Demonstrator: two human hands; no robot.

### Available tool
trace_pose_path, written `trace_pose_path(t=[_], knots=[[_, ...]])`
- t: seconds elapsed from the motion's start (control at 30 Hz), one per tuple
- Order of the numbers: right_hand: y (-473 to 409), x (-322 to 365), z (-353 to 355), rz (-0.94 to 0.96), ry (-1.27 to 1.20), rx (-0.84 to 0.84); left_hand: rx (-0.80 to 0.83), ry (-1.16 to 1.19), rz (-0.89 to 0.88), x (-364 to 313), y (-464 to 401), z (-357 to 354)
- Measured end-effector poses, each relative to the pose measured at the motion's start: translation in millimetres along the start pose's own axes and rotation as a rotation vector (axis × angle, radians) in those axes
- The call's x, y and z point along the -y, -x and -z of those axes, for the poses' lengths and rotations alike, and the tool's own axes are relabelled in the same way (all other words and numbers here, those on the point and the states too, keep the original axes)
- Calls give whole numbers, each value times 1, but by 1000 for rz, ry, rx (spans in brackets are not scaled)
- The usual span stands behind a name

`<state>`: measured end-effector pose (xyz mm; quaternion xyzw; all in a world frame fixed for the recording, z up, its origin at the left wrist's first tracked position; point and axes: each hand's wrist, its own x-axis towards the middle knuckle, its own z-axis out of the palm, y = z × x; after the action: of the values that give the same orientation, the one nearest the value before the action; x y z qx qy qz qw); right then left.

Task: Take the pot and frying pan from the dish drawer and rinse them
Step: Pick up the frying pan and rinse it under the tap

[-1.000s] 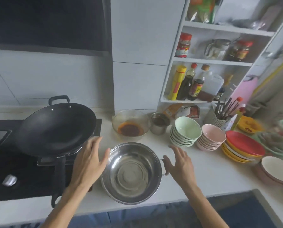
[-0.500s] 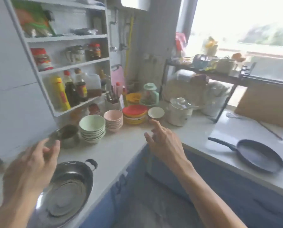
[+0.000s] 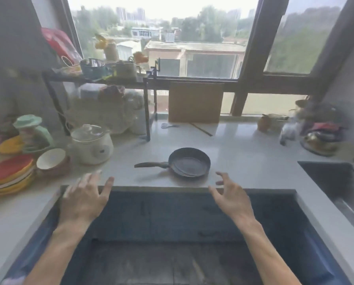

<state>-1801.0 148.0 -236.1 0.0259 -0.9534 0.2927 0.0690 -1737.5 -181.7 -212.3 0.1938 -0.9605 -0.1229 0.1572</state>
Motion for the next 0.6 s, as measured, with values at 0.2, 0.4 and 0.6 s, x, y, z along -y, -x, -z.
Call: trace_pose_path(t=[0.2, 0.4, 0.6], knots=[[-77, -106, -16, -196, -204, 277, 356, -114, -203, -66, -74, -112], [-189, -152, -79, -332, -253, 399, 529, -274, -268, -103, -172, -223], [-315, -178, -159, -344, -251, 437, 664, -292, -384, -99, -267, -323]])
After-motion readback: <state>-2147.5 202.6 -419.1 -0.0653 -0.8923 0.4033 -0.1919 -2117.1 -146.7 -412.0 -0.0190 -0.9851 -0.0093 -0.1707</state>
